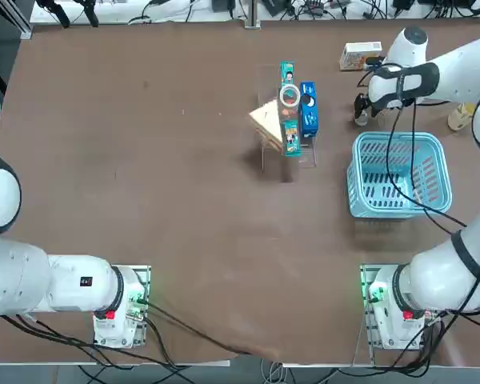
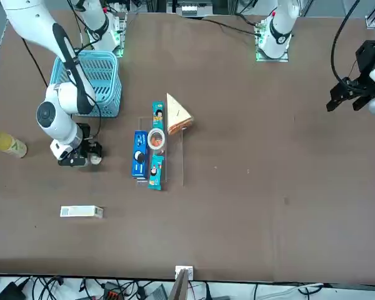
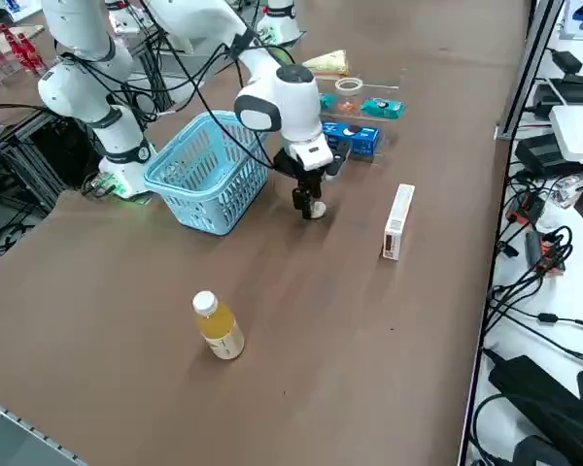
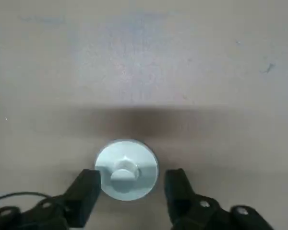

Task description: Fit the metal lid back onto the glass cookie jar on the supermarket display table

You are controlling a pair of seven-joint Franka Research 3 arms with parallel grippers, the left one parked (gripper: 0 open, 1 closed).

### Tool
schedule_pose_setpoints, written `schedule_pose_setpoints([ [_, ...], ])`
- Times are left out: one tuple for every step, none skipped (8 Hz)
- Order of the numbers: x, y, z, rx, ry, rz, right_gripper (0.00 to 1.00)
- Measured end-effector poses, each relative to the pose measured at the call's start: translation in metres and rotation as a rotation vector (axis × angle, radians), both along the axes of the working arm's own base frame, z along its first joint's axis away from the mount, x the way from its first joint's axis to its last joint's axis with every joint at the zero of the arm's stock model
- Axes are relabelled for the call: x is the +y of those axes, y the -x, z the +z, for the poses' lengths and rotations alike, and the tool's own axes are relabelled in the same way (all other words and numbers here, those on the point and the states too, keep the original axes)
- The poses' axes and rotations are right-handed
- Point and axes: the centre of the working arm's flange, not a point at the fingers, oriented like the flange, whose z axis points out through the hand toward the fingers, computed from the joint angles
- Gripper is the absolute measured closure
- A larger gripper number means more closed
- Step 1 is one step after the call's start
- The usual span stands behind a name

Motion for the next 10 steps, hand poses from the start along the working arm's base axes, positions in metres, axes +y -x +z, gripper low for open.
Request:
schedule_pose_setpoints([
  [0.0012, -0.0006, 0.0006, -0.002, 0.000, 0.002, 0.26],
  [0.0024, -0.0006, 0.0006, -0.002, 0.000, 0.004, 0.27],
  [0.0033, -0.0005, 0.0005, -0.001, 0.000, 0.006, 0.28],
  [0.0040, -0.0004, 0.0004, -0.001, 0.000, 0.007, 0.30],
  [0.0045, -0.0003, 0.0002, 0.000, 0.000, 0.008, 0.30],
  [0.0055, 0.0000, -0.0001, 0.002, 0.000, 0.010, 0.31],
  [0.0079, 0.0004, -0.0003, 0.004, 0.000, 0.014, 0.35],
  [0.0097, 0.0007, -0.0005, 0.006, 0.000, 0.017, 0.42],
  [0.0103, 0.0008, -0.0006, 0.007, 0.000, 0.018, 0.44],
  [0.0103, 0.0008, -0.0006, 0.007, 0.000, 0.019, 0.52],
])
